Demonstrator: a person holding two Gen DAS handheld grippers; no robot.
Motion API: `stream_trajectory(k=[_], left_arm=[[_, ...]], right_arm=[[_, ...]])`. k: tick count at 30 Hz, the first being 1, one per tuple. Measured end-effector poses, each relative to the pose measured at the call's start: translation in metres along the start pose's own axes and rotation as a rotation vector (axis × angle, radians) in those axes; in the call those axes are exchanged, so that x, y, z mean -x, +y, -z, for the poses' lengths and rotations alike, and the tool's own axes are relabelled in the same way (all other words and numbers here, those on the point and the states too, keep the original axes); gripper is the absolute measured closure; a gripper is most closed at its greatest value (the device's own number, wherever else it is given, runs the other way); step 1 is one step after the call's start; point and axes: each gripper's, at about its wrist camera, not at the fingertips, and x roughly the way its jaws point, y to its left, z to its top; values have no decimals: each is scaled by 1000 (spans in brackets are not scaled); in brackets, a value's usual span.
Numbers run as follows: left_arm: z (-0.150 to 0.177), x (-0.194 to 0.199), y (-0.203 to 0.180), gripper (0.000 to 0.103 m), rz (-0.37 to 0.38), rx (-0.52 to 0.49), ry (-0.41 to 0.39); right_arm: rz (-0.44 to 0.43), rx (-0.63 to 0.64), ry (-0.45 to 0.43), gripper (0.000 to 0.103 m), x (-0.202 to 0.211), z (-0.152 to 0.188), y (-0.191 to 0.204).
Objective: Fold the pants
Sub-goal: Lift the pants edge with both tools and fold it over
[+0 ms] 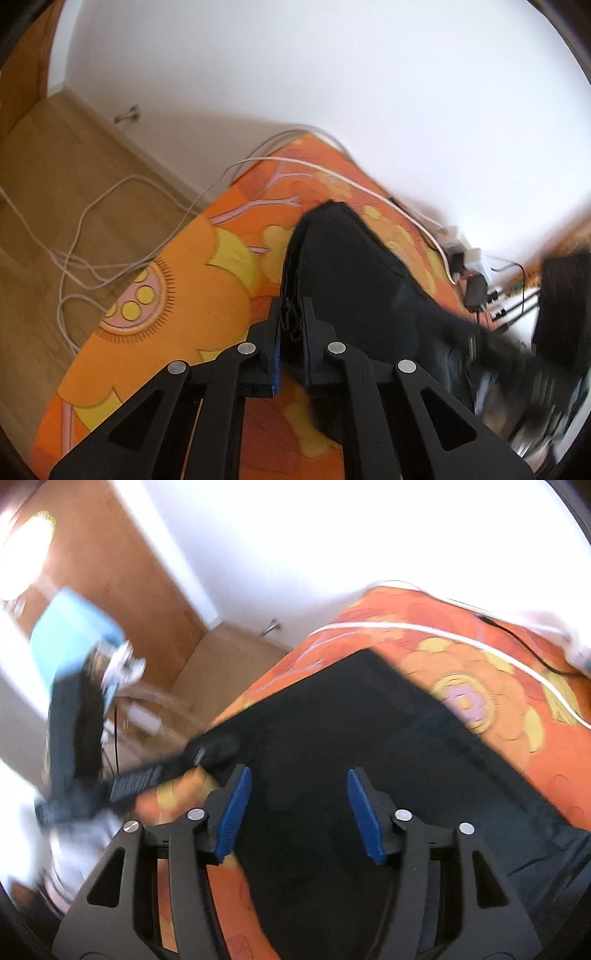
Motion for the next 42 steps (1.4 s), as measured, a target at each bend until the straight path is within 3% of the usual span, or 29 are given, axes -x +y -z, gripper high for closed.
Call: stream_trajectory(k=[3,7,12,17,19,21,22,29,42], left_arm=[[5,3,-19,96,5,-68,-14],[12,4,-39,96,24,-141,-21],[18,2,-48,96,46,-167,-19],[24,5,-57,96,56,-193,-16],[25,6,-60,96,65,-197,-5],[24,7,-61,96,67,-199,6],[24,8,-63,96,68,-199,13],[20,39,-97,96,80,-238,18],[50,115,-239,96,194,-373,0]], right_arm=[[-20,-69,51,40,-6,-29,-6],[19,-45,91,39,-17,-59,10],[73,-41,152,39,-41,-77,23],[120,-32,212,39,-64,-74,26],[146,-34,231,50,-69,-71,23],[163,-35,256,92,-72,-67,19],[151,-51,261,93,-71,-66,15],[89,-83,176,98,-17,-67,8],[79,-85,-20,99,163,-55,-5]])
